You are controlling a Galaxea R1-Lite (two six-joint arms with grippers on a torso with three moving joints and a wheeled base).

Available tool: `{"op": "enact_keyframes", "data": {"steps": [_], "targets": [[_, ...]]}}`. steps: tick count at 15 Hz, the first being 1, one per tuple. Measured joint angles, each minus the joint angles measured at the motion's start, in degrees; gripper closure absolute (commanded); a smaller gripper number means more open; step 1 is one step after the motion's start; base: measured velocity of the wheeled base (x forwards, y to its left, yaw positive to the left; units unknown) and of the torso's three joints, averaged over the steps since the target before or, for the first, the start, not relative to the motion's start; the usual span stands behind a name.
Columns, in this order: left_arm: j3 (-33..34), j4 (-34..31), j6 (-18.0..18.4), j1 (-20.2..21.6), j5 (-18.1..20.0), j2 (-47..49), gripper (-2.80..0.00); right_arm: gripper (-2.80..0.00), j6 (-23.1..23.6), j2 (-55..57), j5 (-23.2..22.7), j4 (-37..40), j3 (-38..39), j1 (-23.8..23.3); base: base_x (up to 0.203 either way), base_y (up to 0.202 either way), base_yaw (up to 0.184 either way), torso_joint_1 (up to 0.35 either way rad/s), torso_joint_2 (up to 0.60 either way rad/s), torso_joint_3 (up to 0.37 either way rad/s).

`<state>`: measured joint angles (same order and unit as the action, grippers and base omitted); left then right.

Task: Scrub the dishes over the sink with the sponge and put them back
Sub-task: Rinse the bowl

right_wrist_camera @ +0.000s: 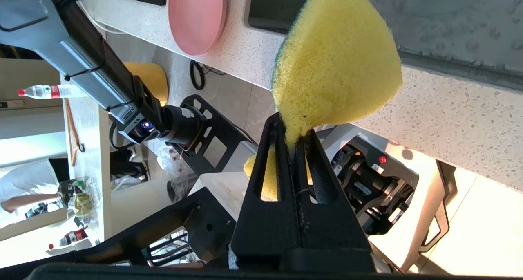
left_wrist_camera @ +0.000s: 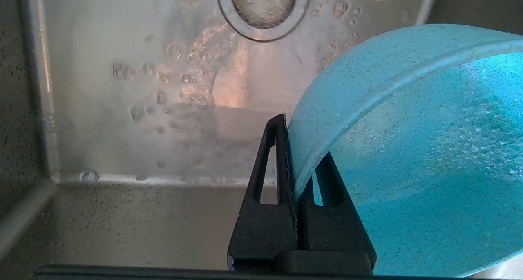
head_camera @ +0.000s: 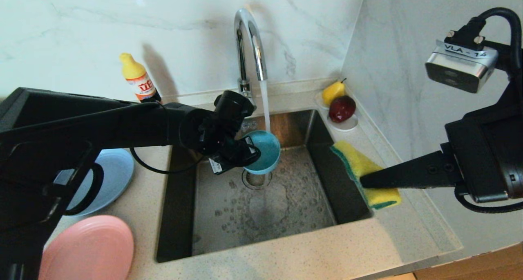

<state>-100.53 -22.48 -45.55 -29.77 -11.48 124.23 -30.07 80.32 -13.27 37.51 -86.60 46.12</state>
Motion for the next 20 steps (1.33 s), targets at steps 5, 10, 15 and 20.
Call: {"op": "enact_keyframes", "data": {"steps": [5, 10, 15, 20], "targets": [[-1.43, -0.09, -1.61, 0.86, -0.04, 1.56, 0.00, 0.00, 0.00, 0.10, -0.09, -0.02, 0.00, 0.00, 0.000, 0.000, 0.000, 0.000, 0.00, 0.000], [-2.53, -0.54, -1.63, 0.86, -0.06, 2.45, 0.00, 0.00, 0.00, 0.07, -0.10, -0.01, 0.22, 0.00, 0.000, 0.000, 0.000, 0.000, 0.00, 0.000], [-2.05, -0.83, -1.80, 0.86, -0.55, 3.06, 0.00, 0.00, -0.02, 0.18, -0.42, -0.16, 1.18, 0.00, 0.000, 0.000, 0.000, 0.000, 0.00, 0.000], [-1.78, -1.01, -1.86, 0.86, -0.51, 3.13, 0.00, 0.00, 0.10, 0.11, -0.44, -0.15, 0.99, 0.00, 0.000, 0.000, 0.000, 0.000, 0.00, 0.000]]}}
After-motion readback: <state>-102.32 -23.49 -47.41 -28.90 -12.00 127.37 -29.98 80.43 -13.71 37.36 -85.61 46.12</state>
